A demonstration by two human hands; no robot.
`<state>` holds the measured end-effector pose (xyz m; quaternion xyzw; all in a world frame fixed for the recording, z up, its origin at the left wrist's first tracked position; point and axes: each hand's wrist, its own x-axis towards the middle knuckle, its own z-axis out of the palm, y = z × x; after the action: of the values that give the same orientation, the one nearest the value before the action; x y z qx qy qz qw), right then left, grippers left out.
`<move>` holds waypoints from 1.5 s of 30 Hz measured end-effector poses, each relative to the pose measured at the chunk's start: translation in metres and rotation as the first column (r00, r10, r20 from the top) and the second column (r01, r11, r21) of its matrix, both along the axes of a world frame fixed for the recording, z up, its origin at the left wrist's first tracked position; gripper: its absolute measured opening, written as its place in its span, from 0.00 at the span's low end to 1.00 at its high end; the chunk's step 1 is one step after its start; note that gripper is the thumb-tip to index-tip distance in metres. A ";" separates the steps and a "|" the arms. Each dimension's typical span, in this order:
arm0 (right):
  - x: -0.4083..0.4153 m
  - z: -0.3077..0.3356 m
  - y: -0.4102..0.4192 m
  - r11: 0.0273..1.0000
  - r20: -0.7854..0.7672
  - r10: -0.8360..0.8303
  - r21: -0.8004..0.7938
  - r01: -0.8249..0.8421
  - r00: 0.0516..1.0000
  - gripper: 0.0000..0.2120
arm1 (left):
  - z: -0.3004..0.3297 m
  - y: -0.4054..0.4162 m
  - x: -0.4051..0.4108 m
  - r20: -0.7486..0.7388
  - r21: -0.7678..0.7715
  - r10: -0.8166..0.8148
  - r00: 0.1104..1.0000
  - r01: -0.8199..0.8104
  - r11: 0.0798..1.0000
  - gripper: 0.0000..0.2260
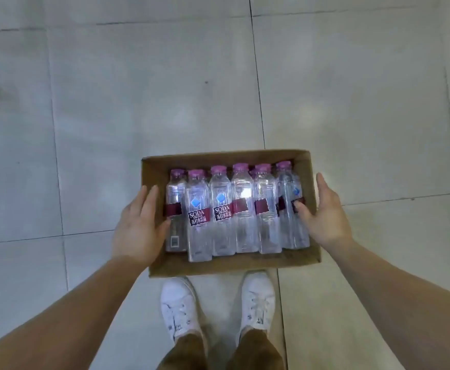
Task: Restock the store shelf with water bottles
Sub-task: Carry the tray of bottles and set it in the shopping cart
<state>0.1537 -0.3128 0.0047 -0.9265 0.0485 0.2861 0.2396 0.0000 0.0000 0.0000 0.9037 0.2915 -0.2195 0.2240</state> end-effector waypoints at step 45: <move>0.000 -0.055 -0.024 0.984 0.103 0.155 -0.102 -0.145 0.983 0.25 | -0.034 0.015 -0.002 0.005 0.016 0.236 0.972 -0.236 0.972 0.35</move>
<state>0.1540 -0.3364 -0.0501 -0.9522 -0.0214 0.2489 0.1757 -0.0016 0.0149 -0.0342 0.8649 0.3982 -0.1874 0.2414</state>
